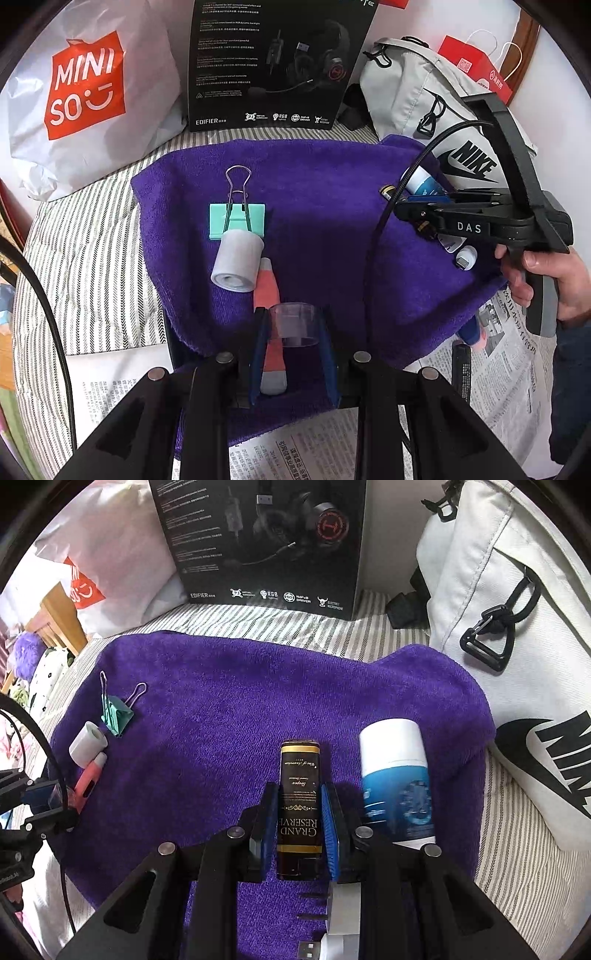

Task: Organize rigid objects
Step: 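Lower the bottle onto the towel and open the right tool while the left tool carries the cap, then set the clear cap on the towel by the clip and open the left tool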

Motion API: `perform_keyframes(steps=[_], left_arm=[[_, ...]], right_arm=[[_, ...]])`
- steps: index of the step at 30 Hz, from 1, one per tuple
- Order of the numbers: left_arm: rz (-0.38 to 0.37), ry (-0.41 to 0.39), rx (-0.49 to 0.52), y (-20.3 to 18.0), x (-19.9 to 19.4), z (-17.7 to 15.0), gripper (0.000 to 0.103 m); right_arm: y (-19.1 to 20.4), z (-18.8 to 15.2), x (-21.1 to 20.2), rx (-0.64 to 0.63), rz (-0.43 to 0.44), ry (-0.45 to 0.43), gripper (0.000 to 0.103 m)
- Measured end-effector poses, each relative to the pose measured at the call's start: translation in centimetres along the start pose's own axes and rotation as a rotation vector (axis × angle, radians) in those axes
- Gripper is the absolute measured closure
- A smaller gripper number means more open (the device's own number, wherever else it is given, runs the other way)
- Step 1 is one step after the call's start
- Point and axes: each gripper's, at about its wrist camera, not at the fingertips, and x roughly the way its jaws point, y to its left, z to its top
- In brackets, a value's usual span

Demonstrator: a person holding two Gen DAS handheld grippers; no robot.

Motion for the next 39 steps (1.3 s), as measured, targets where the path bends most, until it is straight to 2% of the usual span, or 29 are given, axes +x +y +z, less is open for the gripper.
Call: perform_keyframes(steps=[2,6,11,22,28,36,39], left_arm=[[0.002,0.001,-0.002,0.0,0.0,0.0,0.077],[0.009,0.006,-0.003,-0.1,0.2,0.0,0.077],[0.006,0.013,0.000,-0.7,0.5,0.4,0.077],[0.037,0.014,0.029,-1.9,2.4,2.8,0.077],[0.103,0.042,0.053,-2.3,4.4,4.0,0.077],[0.150,0.033,0.092,-3.1,4.8,4.2,0.077],[0.158,0.045,0.090,-3.3,4.7,4.2,0.071]], right_arm=[[0.1,-0.2,0.0,-0.018,-0.001,-0.007,0.078],[0.2,-0.8,-0.4,-0.032,-0.003,-0.006,0.063],[-0.3,-2.2,-1.9,-0.029,-0.003,-0.026,0.063],[-1.4,-6.2,-5.6,-0.016,0.022,-0.073,0.053],[-1.6,-8.3,-7.4,0.005,0.045,-0.105,0.051],[-1.9,-10.5,-8.7,0.045,0.077,-0.113,0.051],[-2.3,-11.1,-8.7,0.075,0.080,-0.106,0.051]])
